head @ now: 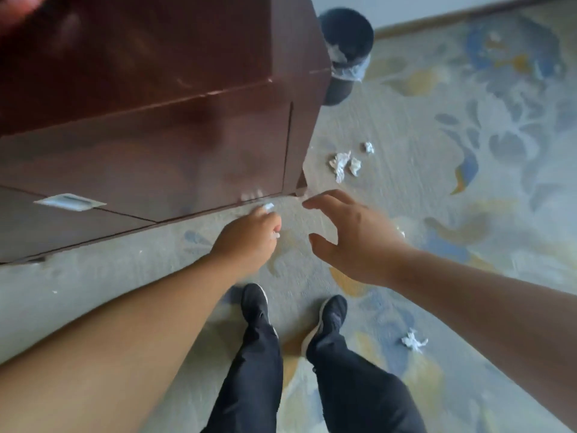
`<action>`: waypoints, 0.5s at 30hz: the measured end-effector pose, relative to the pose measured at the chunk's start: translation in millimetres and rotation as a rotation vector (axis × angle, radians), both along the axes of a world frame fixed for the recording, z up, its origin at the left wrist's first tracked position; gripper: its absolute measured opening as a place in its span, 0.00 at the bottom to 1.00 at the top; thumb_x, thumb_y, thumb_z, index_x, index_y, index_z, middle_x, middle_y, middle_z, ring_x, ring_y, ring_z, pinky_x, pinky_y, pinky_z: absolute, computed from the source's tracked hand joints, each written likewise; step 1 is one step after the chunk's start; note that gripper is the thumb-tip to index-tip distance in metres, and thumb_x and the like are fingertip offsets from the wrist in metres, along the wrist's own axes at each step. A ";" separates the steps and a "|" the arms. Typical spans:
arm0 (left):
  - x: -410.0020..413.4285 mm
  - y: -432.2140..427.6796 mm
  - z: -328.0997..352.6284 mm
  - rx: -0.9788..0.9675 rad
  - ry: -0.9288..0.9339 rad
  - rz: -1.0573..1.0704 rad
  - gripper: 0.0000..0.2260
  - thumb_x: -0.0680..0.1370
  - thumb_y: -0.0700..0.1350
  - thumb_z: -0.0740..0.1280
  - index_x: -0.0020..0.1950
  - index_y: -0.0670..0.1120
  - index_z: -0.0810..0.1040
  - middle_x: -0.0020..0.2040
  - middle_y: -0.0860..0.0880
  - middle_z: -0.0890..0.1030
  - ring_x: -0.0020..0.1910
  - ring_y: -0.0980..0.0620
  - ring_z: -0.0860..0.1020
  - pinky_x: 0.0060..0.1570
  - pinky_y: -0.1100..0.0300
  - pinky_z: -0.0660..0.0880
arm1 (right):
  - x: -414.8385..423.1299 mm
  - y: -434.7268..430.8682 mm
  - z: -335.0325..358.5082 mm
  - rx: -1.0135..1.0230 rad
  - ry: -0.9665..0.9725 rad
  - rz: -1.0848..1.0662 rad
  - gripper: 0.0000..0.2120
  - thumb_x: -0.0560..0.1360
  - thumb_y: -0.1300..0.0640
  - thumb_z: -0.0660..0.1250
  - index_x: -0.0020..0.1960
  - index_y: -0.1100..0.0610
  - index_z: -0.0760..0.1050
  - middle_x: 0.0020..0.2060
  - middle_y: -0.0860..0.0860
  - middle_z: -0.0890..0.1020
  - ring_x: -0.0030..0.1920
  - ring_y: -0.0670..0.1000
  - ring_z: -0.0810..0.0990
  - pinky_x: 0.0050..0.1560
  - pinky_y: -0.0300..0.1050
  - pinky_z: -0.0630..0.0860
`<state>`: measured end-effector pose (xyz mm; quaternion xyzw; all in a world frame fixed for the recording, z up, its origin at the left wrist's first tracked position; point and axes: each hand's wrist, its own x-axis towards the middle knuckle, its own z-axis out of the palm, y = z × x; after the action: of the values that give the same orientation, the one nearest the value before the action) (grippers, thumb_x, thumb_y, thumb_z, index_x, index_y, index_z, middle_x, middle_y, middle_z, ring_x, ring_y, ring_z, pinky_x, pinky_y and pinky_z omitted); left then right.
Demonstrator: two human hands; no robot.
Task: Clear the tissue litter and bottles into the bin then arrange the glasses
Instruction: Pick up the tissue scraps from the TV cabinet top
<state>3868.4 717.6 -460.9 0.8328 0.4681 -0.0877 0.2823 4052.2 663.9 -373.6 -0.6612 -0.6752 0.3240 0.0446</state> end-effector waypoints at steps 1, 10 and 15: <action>4.9 6.8 -17.3 -0.009 0.006 -0.017 0.06 0.79 0.42 0.60 0.53 0.44 0.73 0.63 0.44 0.73 0.41 0.44 0.73 0.38 0.56 0.66 | 4.9 1.2 -17.4 -0.016 -0.007 -0.023 0.24 0.76 0.48 0.63 0.71 0.48 0.65 0.68 0.43 0.68 0.62 0.47 0.73 0.50 0.37 0.65; 21.8 47.3 -193.1 -0.012 0.077 -0.041 0.07 0.78 0.41 0.60 0.55 0.46 0.72 0.56 0.47 0.72 0.42 0.45 0.73 0.36 0.54 0.70 | 39.1 19.8 -193.2 -0.057 0.030 -0.094 0.24 0.76 0.47 0.62 0.72 0.47 0.63 0.68 0.43 0.68 0.61 0.47 0.73 0.50 0.38 0.66; 31.6 60.8 -298.9 -0.032 0.152 -0.021 0.09 0.78 0.40 0.59 0.58 0.47 0.71 0.58 0.46 0.70 0.46 0.44 0.74 0.37 0.55 0.69 | 48.3 35.5 -292.0 -0.037 0.069 -0.082 0.25 0.76 0.47 0.62 0.72 0.48 0.63 0.67 0.45 0.69 0.63 0.49 0.72 0.57 0.43 0.70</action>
<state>3900.0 778.4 -759.7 0.8239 0.4780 -0.1613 0.2583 4100.6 699.4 -665.6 -0.6773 -0.6396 0.3570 0.0687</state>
